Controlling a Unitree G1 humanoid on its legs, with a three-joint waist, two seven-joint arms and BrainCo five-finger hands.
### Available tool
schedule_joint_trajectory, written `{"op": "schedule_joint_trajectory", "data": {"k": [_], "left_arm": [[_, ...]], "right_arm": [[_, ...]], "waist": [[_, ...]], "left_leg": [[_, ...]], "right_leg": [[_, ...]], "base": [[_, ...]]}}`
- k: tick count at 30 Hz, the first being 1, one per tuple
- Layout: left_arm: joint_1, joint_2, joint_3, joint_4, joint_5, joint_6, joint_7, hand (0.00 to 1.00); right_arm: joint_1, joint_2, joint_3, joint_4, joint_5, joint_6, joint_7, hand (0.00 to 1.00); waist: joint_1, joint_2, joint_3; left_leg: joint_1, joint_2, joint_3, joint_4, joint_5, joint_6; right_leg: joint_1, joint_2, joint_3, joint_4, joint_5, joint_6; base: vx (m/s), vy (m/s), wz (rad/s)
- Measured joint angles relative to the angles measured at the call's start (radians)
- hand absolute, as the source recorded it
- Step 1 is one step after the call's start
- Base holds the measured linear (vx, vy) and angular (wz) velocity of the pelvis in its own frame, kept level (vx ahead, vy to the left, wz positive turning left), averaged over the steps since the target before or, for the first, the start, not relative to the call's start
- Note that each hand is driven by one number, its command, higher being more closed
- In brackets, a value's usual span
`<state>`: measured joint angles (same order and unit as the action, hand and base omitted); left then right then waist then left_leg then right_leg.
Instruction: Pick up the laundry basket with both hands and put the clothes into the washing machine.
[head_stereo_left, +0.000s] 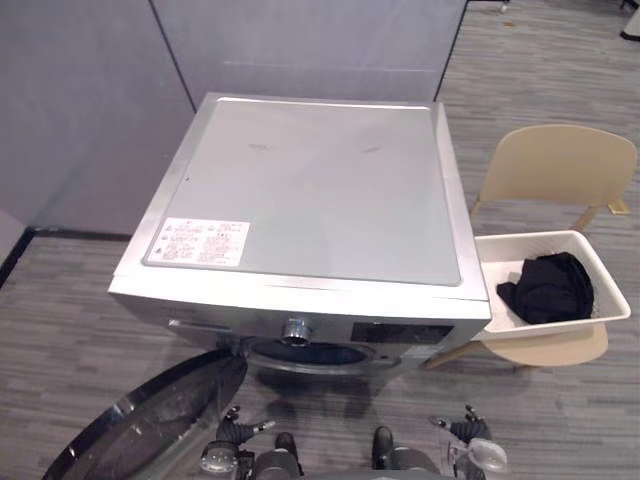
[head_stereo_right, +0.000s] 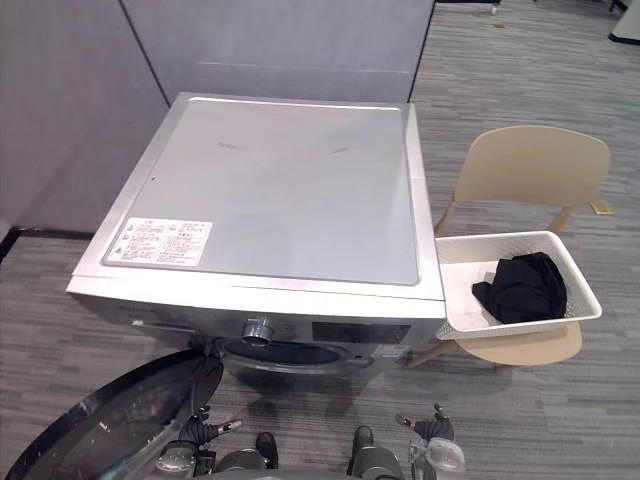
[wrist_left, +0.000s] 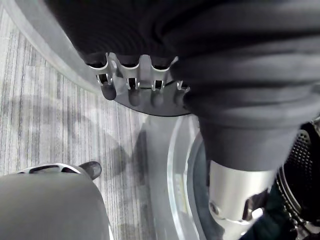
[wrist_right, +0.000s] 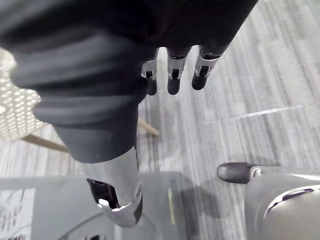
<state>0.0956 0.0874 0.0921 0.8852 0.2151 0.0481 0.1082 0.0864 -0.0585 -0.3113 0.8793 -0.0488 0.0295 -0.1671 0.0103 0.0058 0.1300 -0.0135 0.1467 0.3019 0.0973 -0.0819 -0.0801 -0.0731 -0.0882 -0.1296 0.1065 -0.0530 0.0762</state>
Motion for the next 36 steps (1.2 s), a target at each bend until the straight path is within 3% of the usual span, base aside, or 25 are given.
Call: {"op": "schedule_joint_trajectory", "data": {"k": [4,5,6,7,8,9,12,14,16,17,18,19,20,21,22,23,25,26,27,29,31,33,34,35,36], "left_arm": [[-0.01,0.004,0.0,0.032,0.023,-0.009,0.001,0.0],[-0.012,0.004,0.0,0.037,0.024,-0.011,0.002,0.0],[-0.012,0.006,0.0,0.038,0.03,-0.013,0.003,0.0],[-0.009,0.014,0.0,0.042,0.033,-0.013,0.003,0.0],[-0.02,0.011,-0.001,0.047,0.034,-0.009,0.003,0.0],[-0.012,0.006,-0.001,0.046,0.034,-0.013,0.004,0.0],[-0.015,0.023,-0.006,0.05,0.035,-0.012,0.007,0.0],[-0.037,0.025,-0.011,0.053,0.036,-0.012,0.007,0.0],[-0.034,0.023,-0.01,0.054,0.036,-0.014,0.007,0.0],[-0.028,0.009,-0.012,0.054,0.037,-0.016,0.006,0.0],[-0.026,-0.006,-0.011,0.056,0.037,-0.017,0.006,0.0],[-0.03,-0.025,-0.01,0.055,0.035,-0.022,0.006,0.0],[-0.028,-0.028,-0.008,0.049,0.034,-0.029,0.008,0.0],[-0.022,-0.025,-0.014,0.048,0.034,-0.037,0.008,0.0],[-0.009,-0.025,-0.015,0.045,0.034,-0.035,0.008,0.0],[0.002,-0.026,-0.017,0.035,0.032,-0.035,0.009,0.0],[0.011,-0.028,-0.026,0.008,0.034,-0.035,0.011,0.0],[0.011,-0.025,-0.024,0.007,0.034,-0.034,0.008,0.0],[0.013,-0.021,-0.021,0.005,0.033,-0.034,-0.002,0.0],[0.018,-0.004,-0.022,-0.012,0.034,-0.034,-0.034,0.0],[0.015,-0.004,-0.017,-0.018,0.033,-0.032,-0.064,0.0],[0.049,-0.002,-0.015,-0.029,0.029,-0.03,-0.102,0.0],[0.057,0.001,-0.017,-0.028,0.029,-0.028,-0.112,0.0],[0.079,0.021,-0.036,-0.037,0.019,-0.028,-0.131,0.0],[0.094,0.045,-0.068,-0.04,0.021,-0.028,-0.128,0.0]], "right_arm": [[-0.029,-0.009,-0.007,0.04,0.01,-0.002,0.0,0.0],[-0.053,-0.014,-0.002,0.055,0.01,0.0,0.0,0.0],[-0.082,-0.01,0.008,0.072,0.01,0.0,0.0,0.0],[-0.095,-0.007,0.009,0.079,0.01,0.0,0.001,0.0],[-0.11,-0.016,0.006,0.088,0.009,0.001,0.001,0.0],[-0.111,-0.019,0.017,0.098,0.008,0.002,0.0,0.0],[-0.149,-0.034,0.037,0.137,-0.002,0.011,-0.004,0.0],[-0.153,-0.054,0.062,0.149,-0.004,0.017,-0.003,0.0],[-0.161,-0.072,0.102,0.168,-0.017,0.02,-0.003,0.0],[-0.163,-0.086,0.126,0.168,-0.027,0.019,-0.003,0.0],[-0.171,-0.087,0.136,0.167,-0.039,0.019,-0.003,0.0],[-0.178,-0.102,0.143,0.168,-0.043,0.019,-0.004,0.0],[-0.177,-0.111,0.147,0.172,-0.045,0.019,-0.004,0.0],[-0.174,-0.114,0.154,0.189,-0.054,0.02,-0.003,0.0],[-0.162,-0.107,0.153,0.199,-0.065,0.023,-0.003,0.0],[-0.156,-0.103,0.151,0.198,-0.07,0.023,-0.003,0.0],[-0.134,-0.1,0.144,0.195,-0.08,0.022,-0.002,0.0],[-0.132,-0.096,0.144,0.195,-0.081,0.023,-0.002,0.0],[-0.125,-0.09,0.148,0.19,-0.081,0.023,-0.002,0.0],[-0.128,-0.083,0.163,0.148,-0.081,0.019,-0.003,0.0],[-0.132,-0.087,0.164,0.138,-0.081,0.018,-0.004,0.0],[-0.117,-0.084,0.161,0.141,-0.089,0.018,-0.001,0.0],[-0.116,-0.08,0.16,0.139,-0.094,0.017,0.0,0.0],[-0.118,-0.069,0.155,0.126,-0.102,0.017,0.001,0.0],[-0.118,-0.066,0.148,0.125,-0.101,0.018,0.008,0.0]], "waist": [[0.001,-0.004,0.0],[0.003,0.001,0.0],[0.004,-0.005,0.0],[0.003,-0.004,0.005],[0.002,0.007,0.008],[0.006,0.005,0.005],[0.009,0.004,0.0],[0.01,0.012,0.007],[0.025,0.033,0.017],[0.039,0.058,0.023],[0.052,0.074,0.031],[0.059,0.097,0.041],[0.063,0.094,0.044],[0.078,0.1,0.053],[0.091,0.095,0.06],[0.101,0.092,0.061],[0.118,0.09,0.064],[0.125,0.083,0.069],[0.144,0.067,0.063],[0.153,0.05,0.058],[0.16,0.048,0.065],[0.168,0.042,0.066],[0.164,0.04,0.067],[0.158,0.02,0.072],[0.131,0.01,0.075]], "left_leg": [[0.054,0.0,0.109,-0.013,-0.002,-0.002],[0.058,0.016,0.164,-0.005,-0.018,-0.005],[0.058,0.046,0.248,0.015,-0.038,-0.001],[0.057,0.052,0.29,0.028,-0.049,0.001],[0.074,0.085,0.357,0.052,-0.054,-0.002],[0.094,0.099,0.426,0.088,-0.084,-0.02],[0.137,0.139,0.561,0.143,-0.117,-0.051],[0.151,0.196,0.608,0.242,-0.144,-0.067],[0.148,0.31,0.586,0.471,-0.154,-0.019],[0.127,0.39,0.53,0.658,-0.135,0.099],[0.072,0.412,0.439,0.786,-0.171,0.161],[-0.028,0.351,0.259,0.881,-0.2,0.13],[-0.08,0.298,0.165,0.893,-0.216,0.097],[-0.147,0.199,0.045,0.882,-0.24,0.055],[-0.194,0.115,-0.036,0.821,-0.249,0.04],[-0.21,0.075,-0.061,0.768,-0.249,0.04],[-0.243,-0.029,-0.12,0.44,-0.209,-0.003],[-0.246,-0.045,-0.122,0.396,-0.154,0.019],[-0.221,-0.061,-0.106,0.312,-0.081,0.033],[-0.221,-0.063,-0.052,0.266,-0.073,0.047],[-0.229,-0.063,-0.054,0.285,-0.102,0.112],[-0.171,-0.082,-0.048,0.268,-0.126,0.145],[-0.152,-0.09,-0.054,0.259,-0.132,0.146],[-0.107,-0.124,-0.091,0.236,-0.143,0.152],[-0.059,-0.138,-0.17,0.222,-0.148,0.152]], "right_leg": [[-0.009,0.026,0.09,-0.034,0.049,-0.001],[-0.032,0.046,0.083,-0.053,0.097,-0.007],[-0.058,0.054,-0.014,-0.085,0.119,-0.045],[-0.062,0.036,-0.102,-0.079,0.079,-0.092],[-0.081,-0.013,-0.333,0.002,-0.002,-0.129],[-0.086,-0.075,-0.524,0.08,-0.033,-0.175],[-0.091,-0.15,-0.747,0.212,-0.063,-0.18],[-0.133,-0.126,-0.669,0.268,-0.075,-0.15],[-0.139,-0.057,-0.568,0.282,-0.106,-0.168],[-0.133,-0.001,-0.492,0.275,-0.127,-0.18],[-0.133,0.04,-0.44,0.268,-0.129,-0.189],[-0.124,0.08,-0.378,0.254,-0.128,-0.194],[-0.119,0.095,-0.35,0.245,-0.128,-0.195],[-0.087,0.114,-0.316,0.22,-0.128,-0.195],[-0.047,0.124,-0.296,0.191,-0.121,-0.182],[-0.03,0.124,-0.291,0.181,-0.119,-0.18],[0.015,0.134,-0.264,0.13,-0.109,-0.164],[0.031,0.135,-0.25,0.11,-0.11,-0.164],[0.071,0.135,-0.248,0.043,-0.088,-0.132],[0.081,0.132,-0.253,-0.03,-0.055,-0.108],[0.084,0.127,-0.275,-0.01,-0.072,-0.08],[0.047,0.059,-0.31,0.234,-0.176,0.073],[0.012,0.026,-0.303,0.361,-0.185,0.088],[-0.065,-0.048,-0.274,0.621,-0.158,0.095],[-0.131,-0.102,-0.246,0.827,-0.045,0.108]], "base": [[0.01,0.042,-0.87],[-0.06,-0.02,-1.58],[-0.07,-0.054,-1.69],[-0.08,-0.061,-1.74],[-0.04,-0.04,-1.78],[-0.01,-0.015,-1.82],[0.06,-0.143,-1.8],[0.1,-0.241,-1.58],[0.19,-0.263,-1.91],[0.15,-0.167,-1.93],[0.11,-0.105,-2.23],[0.07,-0.068,-1.66],[0.17,-0.056,-1.73],[0.18,-0.024,-1.6],[0.25,-0.004,-1.52],[0.22,0.029,-1.4],[0.22,0.043,-1.04],[0.25,0.029,-0.83],[0.26,0.02,-0.65],[0.37,0.024,-0.25],[0.34,0.048,0.33],[0.36,0.083,0.64],[0.45,0.079,0.95],[0.48,-0.03,1.37],[0.48,-0.112,1.58]]}}
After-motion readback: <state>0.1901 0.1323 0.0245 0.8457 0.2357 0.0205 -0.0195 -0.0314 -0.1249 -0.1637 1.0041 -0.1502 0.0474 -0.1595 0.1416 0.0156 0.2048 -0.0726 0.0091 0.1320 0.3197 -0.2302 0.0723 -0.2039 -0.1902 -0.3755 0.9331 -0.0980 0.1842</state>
